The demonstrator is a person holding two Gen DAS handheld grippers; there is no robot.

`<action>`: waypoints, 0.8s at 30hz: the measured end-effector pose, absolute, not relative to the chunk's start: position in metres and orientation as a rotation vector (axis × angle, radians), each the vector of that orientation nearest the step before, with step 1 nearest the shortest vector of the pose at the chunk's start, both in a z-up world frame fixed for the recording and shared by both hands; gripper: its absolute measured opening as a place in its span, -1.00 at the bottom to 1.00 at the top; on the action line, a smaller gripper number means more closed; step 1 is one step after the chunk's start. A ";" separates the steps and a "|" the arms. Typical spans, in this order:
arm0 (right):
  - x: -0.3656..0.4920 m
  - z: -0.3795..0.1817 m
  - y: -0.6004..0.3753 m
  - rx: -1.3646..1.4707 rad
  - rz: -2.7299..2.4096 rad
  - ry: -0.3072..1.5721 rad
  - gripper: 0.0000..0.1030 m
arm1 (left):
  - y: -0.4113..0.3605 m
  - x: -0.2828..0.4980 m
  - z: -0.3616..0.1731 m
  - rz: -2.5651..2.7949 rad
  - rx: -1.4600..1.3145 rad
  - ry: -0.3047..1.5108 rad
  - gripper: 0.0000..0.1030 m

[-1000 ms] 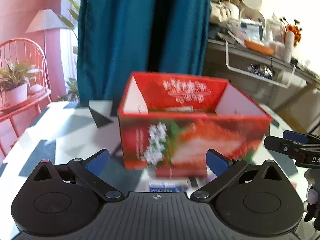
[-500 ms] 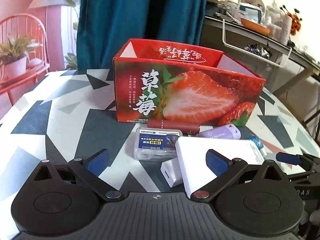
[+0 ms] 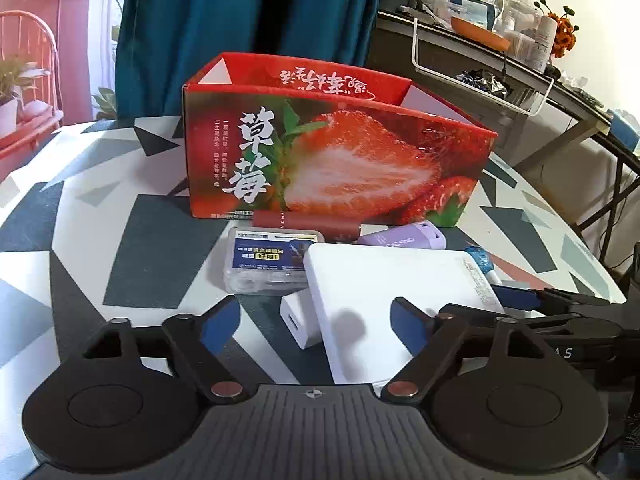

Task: Organize rigid objects
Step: 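Move the left tool back toward the white power bank, then close the left gripper on the white power bank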

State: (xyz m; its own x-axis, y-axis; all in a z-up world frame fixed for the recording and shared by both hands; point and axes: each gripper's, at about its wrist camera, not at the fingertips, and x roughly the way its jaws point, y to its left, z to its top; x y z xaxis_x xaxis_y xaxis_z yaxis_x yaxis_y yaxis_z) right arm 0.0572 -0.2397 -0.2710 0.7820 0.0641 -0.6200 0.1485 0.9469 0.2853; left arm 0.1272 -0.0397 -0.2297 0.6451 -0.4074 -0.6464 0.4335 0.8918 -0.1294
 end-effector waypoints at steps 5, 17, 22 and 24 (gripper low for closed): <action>0.055 -0.272 -0.241 0.334 -0.039 0.660 0.79 | -0.042 0.128 -0.233 -0.509 0.021 0.737 0.39; 0.059 -0.273 -0.219 0.216 0.080 0.679 0.80 | -0.044 0.131 -0.244 -0.533 0.007 0.797 0.26; 0.058 -0.273 -0.221 0.229 0.081 0.678 0.79 | -0.044 0.133 -0.247 -0.533 0.003 0.817 0.25; 0.058 -0.273 -0.221 0.229 0.081 0.678 0.79 | -0.045 0.133 -0.249 -0.536 0.001 0.834 0.24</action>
